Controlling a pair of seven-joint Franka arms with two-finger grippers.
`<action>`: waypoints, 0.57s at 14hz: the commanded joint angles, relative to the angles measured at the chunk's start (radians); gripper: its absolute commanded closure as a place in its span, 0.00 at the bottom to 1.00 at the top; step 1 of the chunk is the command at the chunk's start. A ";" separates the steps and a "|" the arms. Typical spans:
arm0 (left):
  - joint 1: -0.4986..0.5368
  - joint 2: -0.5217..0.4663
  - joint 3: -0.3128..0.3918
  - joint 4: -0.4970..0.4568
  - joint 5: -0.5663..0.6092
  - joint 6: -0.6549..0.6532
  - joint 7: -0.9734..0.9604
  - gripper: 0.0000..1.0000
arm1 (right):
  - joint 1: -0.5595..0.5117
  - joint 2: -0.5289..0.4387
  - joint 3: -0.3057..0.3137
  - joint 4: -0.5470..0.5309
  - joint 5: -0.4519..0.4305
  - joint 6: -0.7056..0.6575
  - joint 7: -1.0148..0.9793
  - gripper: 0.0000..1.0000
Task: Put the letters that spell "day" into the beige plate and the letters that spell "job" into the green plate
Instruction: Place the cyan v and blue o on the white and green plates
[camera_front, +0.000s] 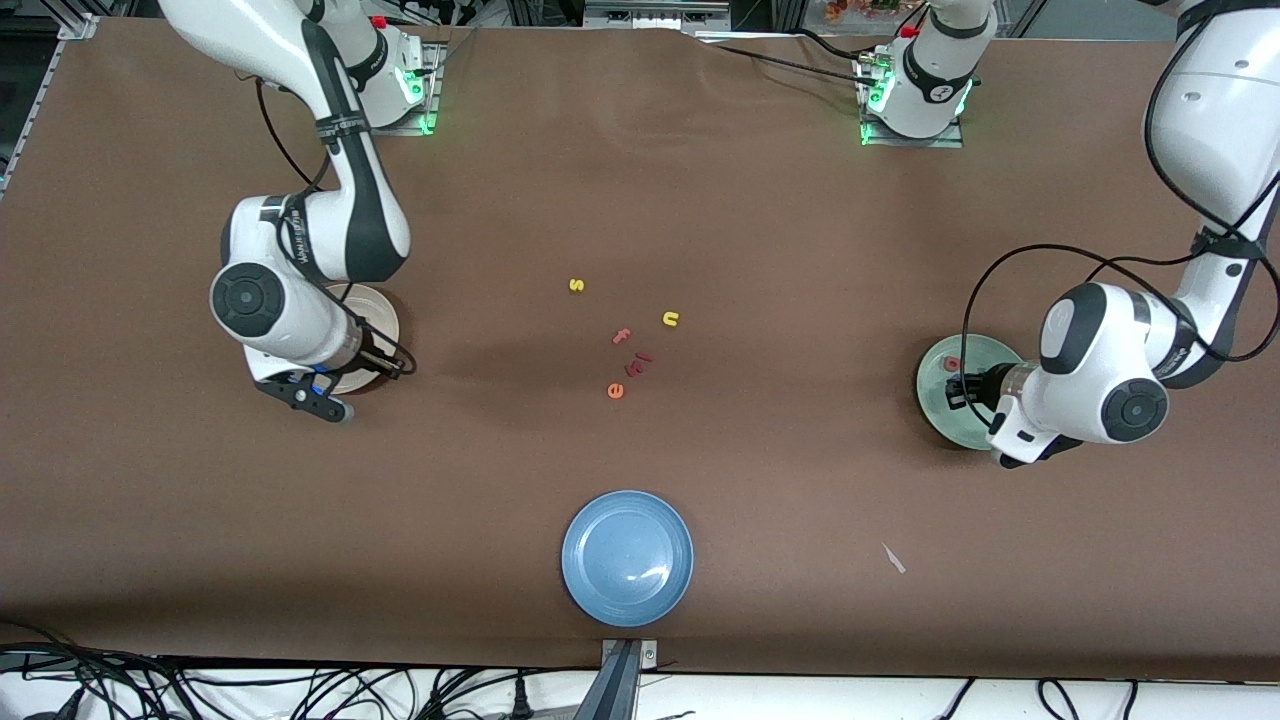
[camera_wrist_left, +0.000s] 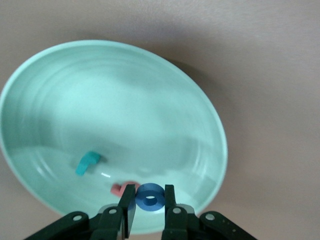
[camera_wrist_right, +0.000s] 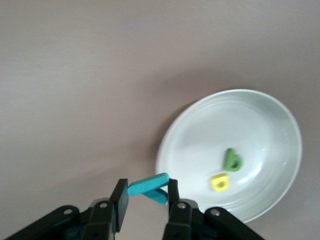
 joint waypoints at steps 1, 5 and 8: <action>-0.002 0.013 0.010 0.005 0.028 0.043 0.026 0.74 | 0.007 -0.052 -0.031 -0.174 -0.006 0.155 -0.109 0.78; -0.002 -0.014 0.007 0.043 0.028 0.037 0.023 0.00 | 0.005 -0.036 -0.034 -0.299 -0.006 0.376 -0.132 0.78; -0.008 -0.108 -0.002 0.085 0.028 0.033 0.022 0.00 | 0.003 -0.032 -0.034 -0.307 -0.006 0.375 -0.132 0.25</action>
